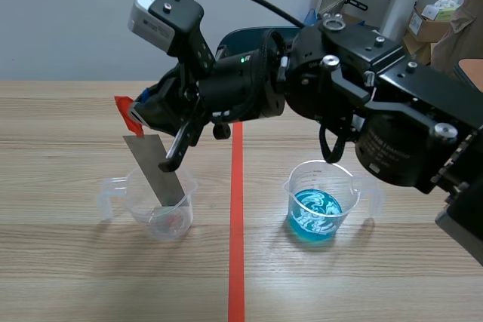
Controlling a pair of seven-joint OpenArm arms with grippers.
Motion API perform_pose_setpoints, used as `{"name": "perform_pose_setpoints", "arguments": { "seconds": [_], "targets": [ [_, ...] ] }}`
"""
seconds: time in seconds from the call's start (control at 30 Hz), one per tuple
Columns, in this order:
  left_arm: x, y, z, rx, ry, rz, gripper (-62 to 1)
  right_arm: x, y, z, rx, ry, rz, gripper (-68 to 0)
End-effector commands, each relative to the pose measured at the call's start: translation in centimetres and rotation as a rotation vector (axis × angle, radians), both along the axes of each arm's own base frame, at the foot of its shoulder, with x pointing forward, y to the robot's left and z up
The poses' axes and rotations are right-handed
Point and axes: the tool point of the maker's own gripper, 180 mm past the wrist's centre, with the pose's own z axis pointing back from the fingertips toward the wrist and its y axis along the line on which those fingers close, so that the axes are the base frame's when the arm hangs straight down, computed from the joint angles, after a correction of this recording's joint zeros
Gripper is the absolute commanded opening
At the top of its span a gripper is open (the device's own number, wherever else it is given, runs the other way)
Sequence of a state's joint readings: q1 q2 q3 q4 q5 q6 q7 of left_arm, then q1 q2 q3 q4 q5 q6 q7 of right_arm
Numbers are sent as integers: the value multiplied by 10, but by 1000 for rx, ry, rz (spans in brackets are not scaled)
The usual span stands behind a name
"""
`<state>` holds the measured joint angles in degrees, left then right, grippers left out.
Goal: Do the redox reaction experiment
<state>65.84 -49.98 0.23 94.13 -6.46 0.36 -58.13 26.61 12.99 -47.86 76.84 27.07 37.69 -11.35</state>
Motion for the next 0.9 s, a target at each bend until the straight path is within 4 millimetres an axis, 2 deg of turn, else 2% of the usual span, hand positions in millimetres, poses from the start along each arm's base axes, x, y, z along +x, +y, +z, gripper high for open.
{"name": "perform_pose_setpoints", "arguments": {
  "seconds": [0.0, 0.27, 0.87],
  "targets": [
    [1, -4, 6, -27, -18, 0, 14, 1, 4, 9, 39, -19, 7, -669],
    [1, -4, 6, -27, -18, 0, 14, 0, 6, -18, -11, -27, 18, -669],
    [1, -4, 6, -27, -17, 0, 14, -2, 7, -19, -18, -27, 24, -669]
  ]
}}
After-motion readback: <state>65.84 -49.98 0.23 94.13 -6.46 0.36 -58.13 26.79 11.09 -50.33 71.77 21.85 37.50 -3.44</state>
